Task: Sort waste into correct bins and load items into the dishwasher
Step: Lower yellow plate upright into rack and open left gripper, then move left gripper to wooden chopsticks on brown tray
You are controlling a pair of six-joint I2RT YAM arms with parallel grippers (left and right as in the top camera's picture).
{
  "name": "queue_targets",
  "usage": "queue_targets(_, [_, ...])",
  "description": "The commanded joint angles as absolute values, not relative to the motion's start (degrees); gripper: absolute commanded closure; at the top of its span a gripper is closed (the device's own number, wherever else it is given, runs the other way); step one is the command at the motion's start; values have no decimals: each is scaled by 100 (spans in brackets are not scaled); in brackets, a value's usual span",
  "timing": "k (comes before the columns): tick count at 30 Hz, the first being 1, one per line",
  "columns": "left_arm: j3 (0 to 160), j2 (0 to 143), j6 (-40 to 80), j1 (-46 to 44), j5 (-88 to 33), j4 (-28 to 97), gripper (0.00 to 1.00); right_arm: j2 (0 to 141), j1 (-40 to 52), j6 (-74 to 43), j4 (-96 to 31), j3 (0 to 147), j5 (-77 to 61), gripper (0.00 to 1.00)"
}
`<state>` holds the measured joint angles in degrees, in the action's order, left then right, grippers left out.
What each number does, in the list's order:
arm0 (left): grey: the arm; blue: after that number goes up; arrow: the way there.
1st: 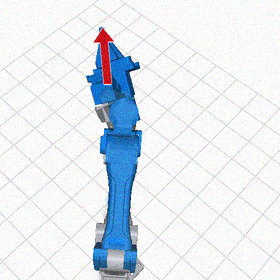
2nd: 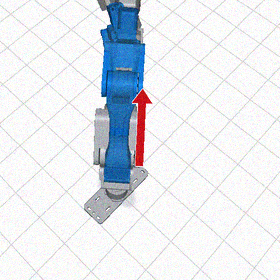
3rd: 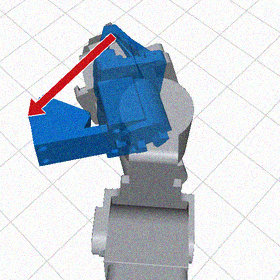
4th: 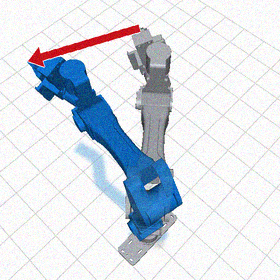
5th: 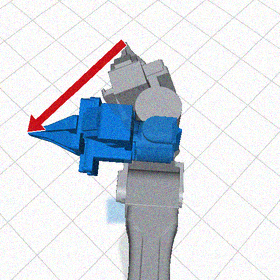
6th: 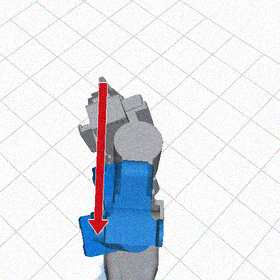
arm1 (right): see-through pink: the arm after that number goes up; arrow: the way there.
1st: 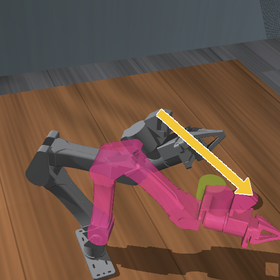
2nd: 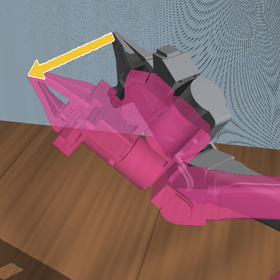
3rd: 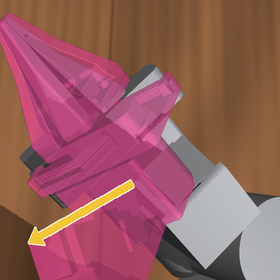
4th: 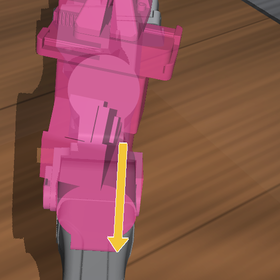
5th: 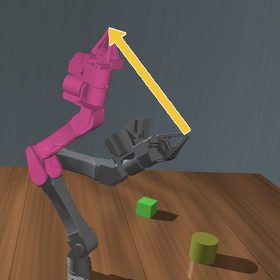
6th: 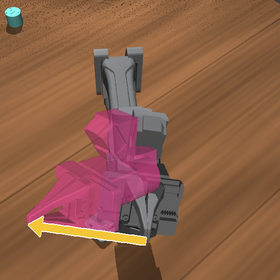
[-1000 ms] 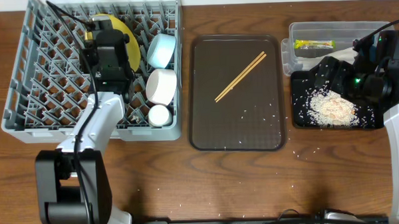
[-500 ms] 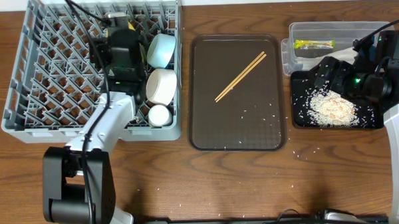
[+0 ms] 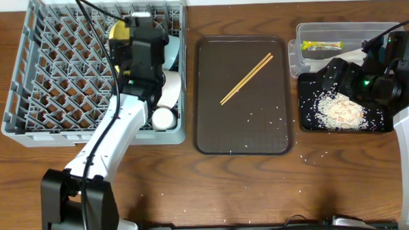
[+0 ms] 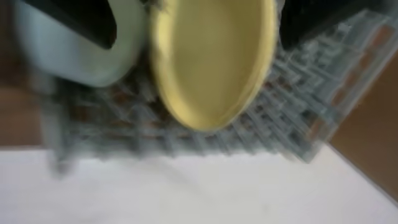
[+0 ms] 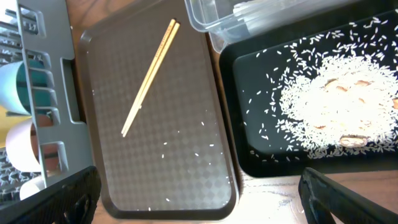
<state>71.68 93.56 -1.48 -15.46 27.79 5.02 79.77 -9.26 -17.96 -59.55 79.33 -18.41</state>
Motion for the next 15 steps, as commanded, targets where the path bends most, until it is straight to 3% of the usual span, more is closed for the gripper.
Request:
queue_targets(1, [8165, 9185, 849, -1747, 1715, 1356, 14, 7981, -974, -1863, -5961, 8023, -1863, 1])
queue_targets(7, [9144, 9244, 1087, -2497, 1424, 2808, 13, 7981, -974, -1863, -5961, 8023, -1863, 1])
queue_targets(8, [9183, 9266, 1168, -2626, 1162, 2952, 7, 7981, -974, -1863, -5961, 8023, -1863, 1])
queue_targets(11, [9185, 9511, 1562, -2985, 215, 3227, 7, 7981, -974, -1863, -5961, 8023, -1863, 1])
queue_targets(15, [9185, 10169, 1575, -3223, 141, 3459, 6, 7981, -972, -1863, -5961, 8023, -1863, 1])
